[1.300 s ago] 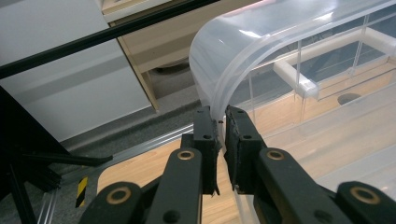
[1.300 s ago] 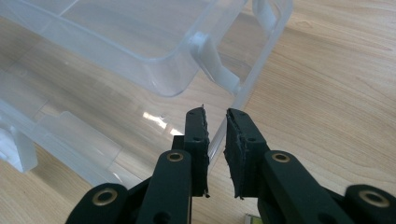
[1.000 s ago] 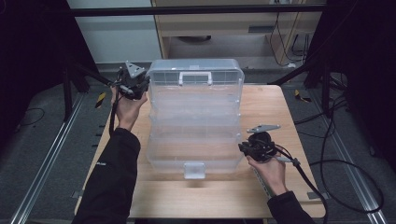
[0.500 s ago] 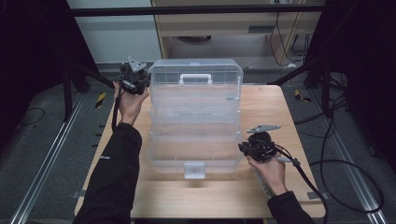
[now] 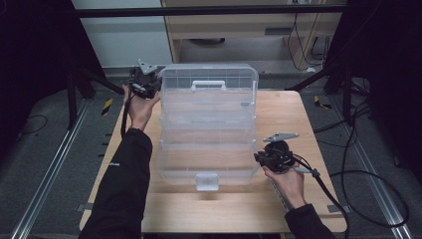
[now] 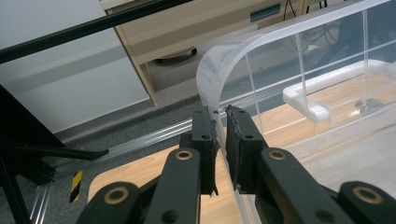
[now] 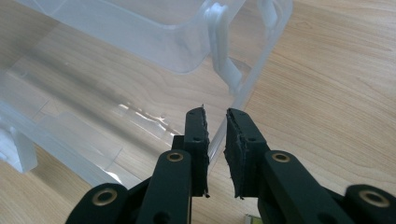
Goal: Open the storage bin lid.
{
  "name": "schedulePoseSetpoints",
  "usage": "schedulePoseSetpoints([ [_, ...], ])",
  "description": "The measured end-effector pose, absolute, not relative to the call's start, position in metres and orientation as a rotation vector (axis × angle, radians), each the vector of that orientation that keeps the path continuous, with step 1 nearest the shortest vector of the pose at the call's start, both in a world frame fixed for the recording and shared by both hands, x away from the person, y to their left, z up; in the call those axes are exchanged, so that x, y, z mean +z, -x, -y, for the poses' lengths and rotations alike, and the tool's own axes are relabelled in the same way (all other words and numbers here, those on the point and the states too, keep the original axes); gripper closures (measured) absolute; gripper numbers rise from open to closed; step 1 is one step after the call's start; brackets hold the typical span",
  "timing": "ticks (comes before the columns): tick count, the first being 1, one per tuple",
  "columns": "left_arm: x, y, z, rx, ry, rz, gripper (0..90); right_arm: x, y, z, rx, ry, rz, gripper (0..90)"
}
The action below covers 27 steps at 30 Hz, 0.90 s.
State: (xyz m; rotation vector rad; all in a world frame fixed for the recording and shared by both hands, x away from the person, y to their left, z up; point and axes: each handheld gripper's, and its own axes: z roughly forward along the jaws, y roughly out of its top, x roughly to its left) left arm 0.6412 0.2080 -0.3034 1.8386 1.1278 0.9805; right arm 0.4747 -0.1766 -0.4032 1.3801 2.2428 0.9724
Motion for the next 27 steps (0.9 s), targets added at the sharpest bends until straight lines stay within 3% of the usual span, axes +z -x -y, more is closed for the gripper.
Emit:
schedulePoseSetpoints([
  [27, -0.312, -0.668, -0.204, 0.966, -1.857, -1.180, 80.0, -0.403, -0.475, 0.176, 0.973, -1.385, -2.243, 78.8],
])
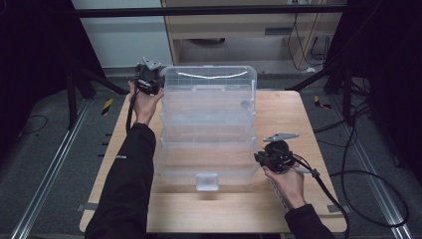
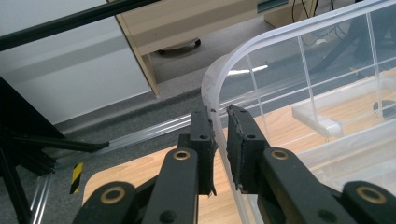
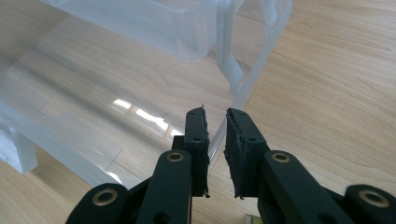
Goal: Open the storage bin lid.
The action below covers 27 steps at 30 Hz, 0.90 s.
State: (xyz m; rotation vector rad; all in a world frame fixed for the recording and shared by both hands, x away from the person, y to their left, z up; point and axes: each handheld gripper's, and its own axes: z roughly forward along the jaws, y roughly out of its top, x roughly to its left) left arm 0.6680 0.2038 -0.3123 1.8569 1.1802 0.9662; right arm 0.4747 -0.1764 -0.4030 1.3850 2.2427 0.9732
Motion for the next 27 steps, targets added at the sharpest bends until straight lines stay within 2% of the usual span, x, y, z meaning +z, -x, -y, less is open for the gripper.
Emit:
schedulePoseSetpoints([
  [12, -0.308, -0.658, -0.220, 0.949, -1.832, -1.170, 80.5, -0.403, -0.476, 0.175, 0.956, -1.388, -2.243, 78.7],
  [21, -0.302, -0.619, -0.237, 0.881, -1.827, -1.138, 78.4, -0.403, -0.475, 0.174, 0.941, -1.375, -2.246, 78.7],
  [27, -0.299, -0.595, -0.239, 0.890, -1.851, -1.107, 75.3, -0.403, -0.475, 0.175, 0.943, -1.375, -2.246, 78.7],
])
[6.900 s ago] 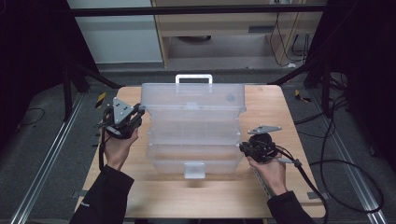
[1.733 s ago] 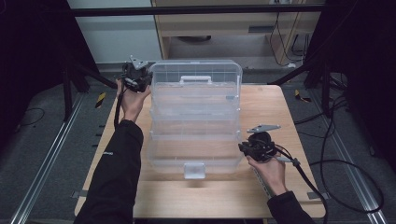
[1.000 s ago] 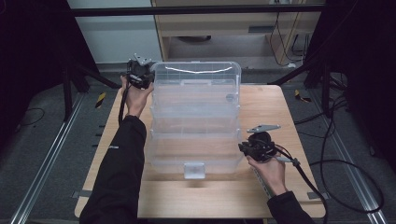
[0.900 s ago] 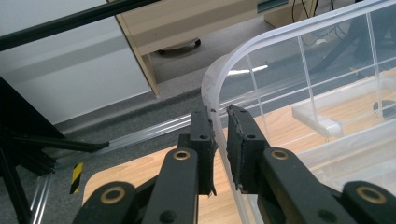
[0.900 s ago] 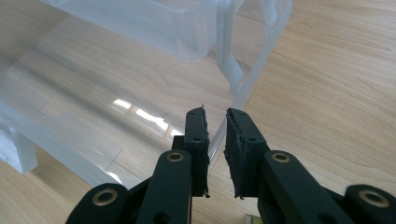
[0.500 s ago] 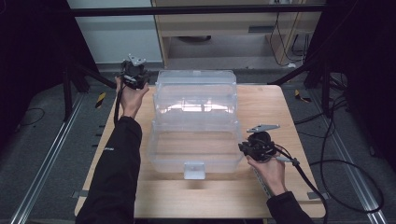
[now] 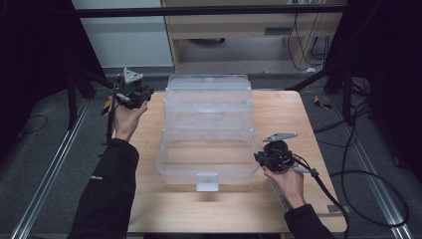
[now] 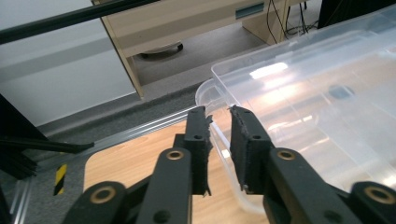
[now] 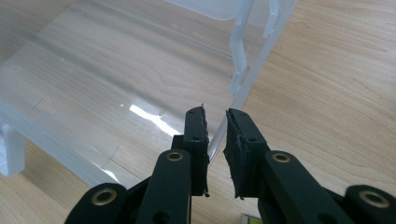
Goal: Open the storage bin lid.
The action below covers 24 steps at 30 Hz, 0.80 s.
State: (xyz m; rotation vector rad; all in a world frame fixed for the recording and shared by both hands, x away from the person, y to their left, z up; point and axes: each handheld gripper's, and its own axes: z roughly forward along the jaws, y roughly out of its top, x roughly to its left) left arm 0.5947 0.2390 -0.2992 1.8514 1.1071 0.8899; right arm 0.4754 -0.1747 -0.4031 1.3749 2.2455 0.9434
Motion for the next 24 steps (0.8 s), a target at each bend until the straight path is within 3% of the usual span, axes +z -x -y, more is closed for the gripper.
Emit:
schedulePoseSetpoints([
  [24, -0.333, -0.503, -0.253, 0.817, -1.911, -1.074, 64.6, -0.403, -0.475, 0.175, 0.944, -1.363, -2.250, 78.4],
])
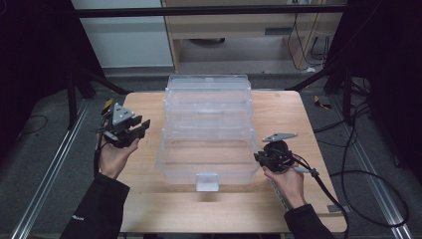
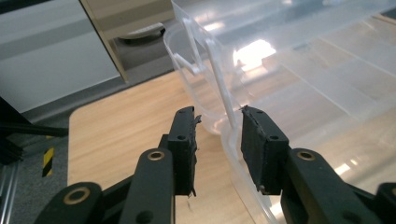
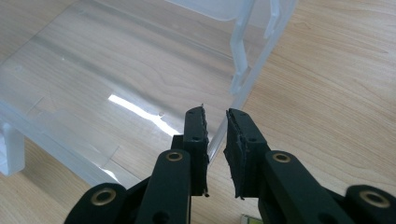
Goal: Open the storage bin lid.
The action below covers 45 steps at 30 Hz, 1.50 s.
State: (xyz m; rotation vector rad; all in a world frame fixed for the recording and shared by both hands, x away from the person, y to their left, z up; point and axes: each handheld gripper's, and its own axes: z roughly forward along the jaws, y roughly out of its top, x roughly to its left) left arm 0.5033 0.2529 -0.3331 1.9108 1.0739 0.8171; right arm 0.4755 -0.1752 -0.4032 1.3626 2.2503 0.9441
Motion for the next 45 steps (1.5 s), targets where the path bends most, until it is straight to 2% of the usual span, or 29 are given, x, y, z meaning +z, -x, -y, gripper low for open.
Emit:
schedulePoseSetpoints([
  [9, -0.362, -0.484, -0.255, 0.756, -1.932, -1.081, 63.3, -0.403, -0.475, 0.175, 0.945, -1.362, -2.248, 78.4],
  [12, -0.374, -0.478, -0.256, 0.700, -1.934, -1.110, 62.4, -0.403, -0.475, 0.175, 0.947, -1.361, -2.246, 78.5],
  [28, -0.411, -0.476, -0.237, 0.606, -2.079, -1.121, 60.5, -0.403, -0.475, 0.174, 0.951, -1.360, -2.244, 78.4],
  [40, -0.417, -0.477, -0.236, 0.585, -2.088, -1.117, 59.5, -0.403, -0.476, 0.175, 0.955, -1.376, -2.240, 77.6],
  [45, -0.417, -0.478, -0.237, 0.579, -2.081, -1.114, 58.6, -0.399, -0.474, 0.178, 0.987, -1.369, -2.220, 71.9],
])
